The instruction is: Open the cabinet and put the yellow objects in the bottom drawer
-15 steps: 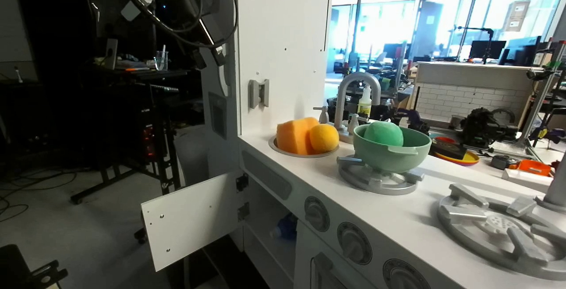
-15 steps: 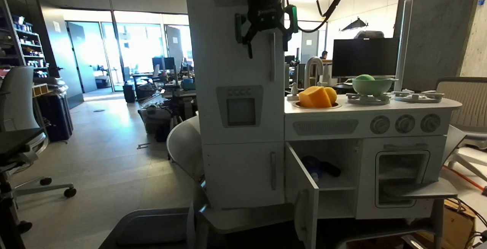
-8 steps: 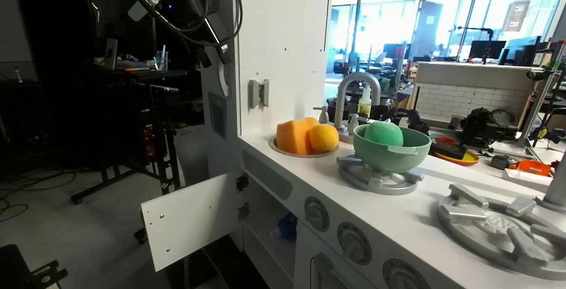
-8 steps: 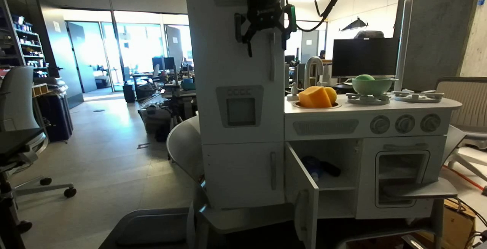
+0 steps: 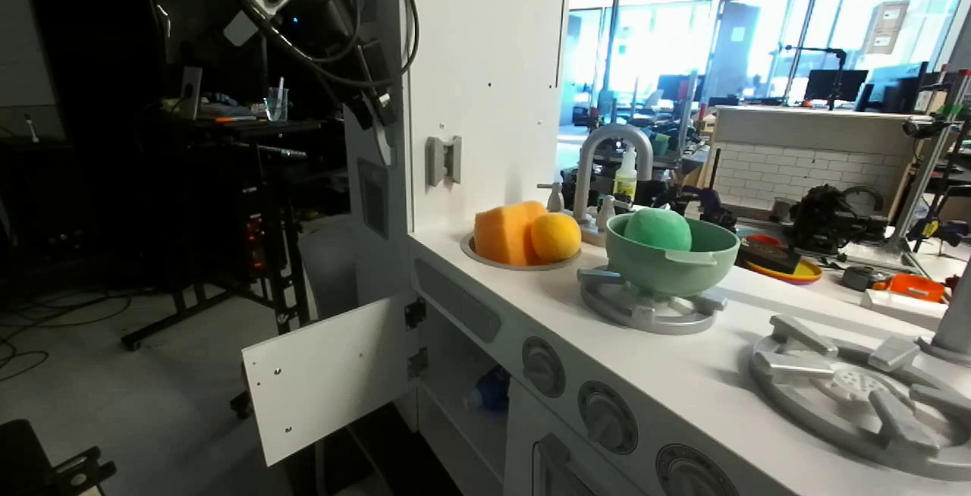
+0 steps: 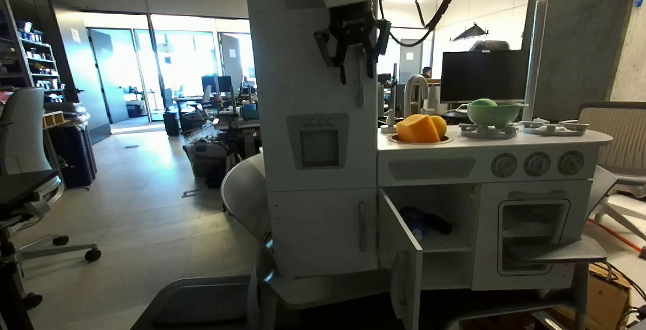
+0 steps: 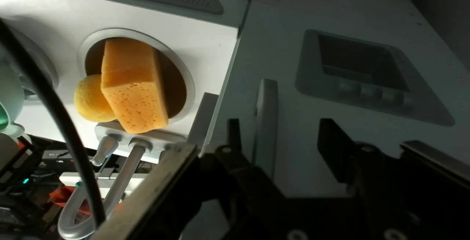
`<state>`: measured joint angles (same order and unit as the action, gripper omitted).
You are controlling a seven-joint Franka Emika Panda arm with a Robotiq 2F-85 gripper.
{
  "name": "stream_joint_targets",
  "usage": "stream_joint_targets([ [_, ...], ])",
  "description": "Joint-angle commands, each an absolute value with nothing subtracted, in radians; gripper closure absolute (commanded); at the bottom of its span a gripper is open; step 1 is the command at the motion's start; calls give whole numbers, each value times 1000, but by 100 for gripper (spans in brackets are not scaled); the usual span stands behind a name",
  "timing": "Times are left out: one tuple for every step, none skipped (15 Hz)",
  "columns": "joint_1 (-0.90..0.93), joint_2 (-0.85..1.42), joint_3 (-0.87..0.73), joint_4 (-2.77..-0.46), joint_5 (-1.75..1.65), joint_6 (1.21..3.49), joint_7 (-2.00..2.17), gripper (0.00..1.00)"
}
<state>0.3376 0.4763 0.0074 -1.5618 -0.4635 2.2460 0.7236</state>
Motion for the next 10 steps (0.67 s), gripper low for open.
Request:
stream_joint_targets([
  [364, 484, -16, -1555, -491, 2227, 741, 73],
  [366, 480, -20, -1568, -498, 2229, 747, 82],
  [362, 478, -24, -1582, -501, 2236, 749, 88],
  [368, 469, -26, -1584, -506, 2222, 756, 95],
  [369, 463, -29, -1595, -511, 2226, 767, 100],
  [364, 455, -31, -1616, -511, 2243, 786, 96],
  [373, 443, -34, -1624, -517, 2223, 812, 95],
  [379, 427, -35, -1640, -515, 2207, 846, 95],
  [378, 420, -35, -1660, -512, 2210, 876, 95],
  [386, 406, -31, -1670, -509, 2189, 904, 95],
])
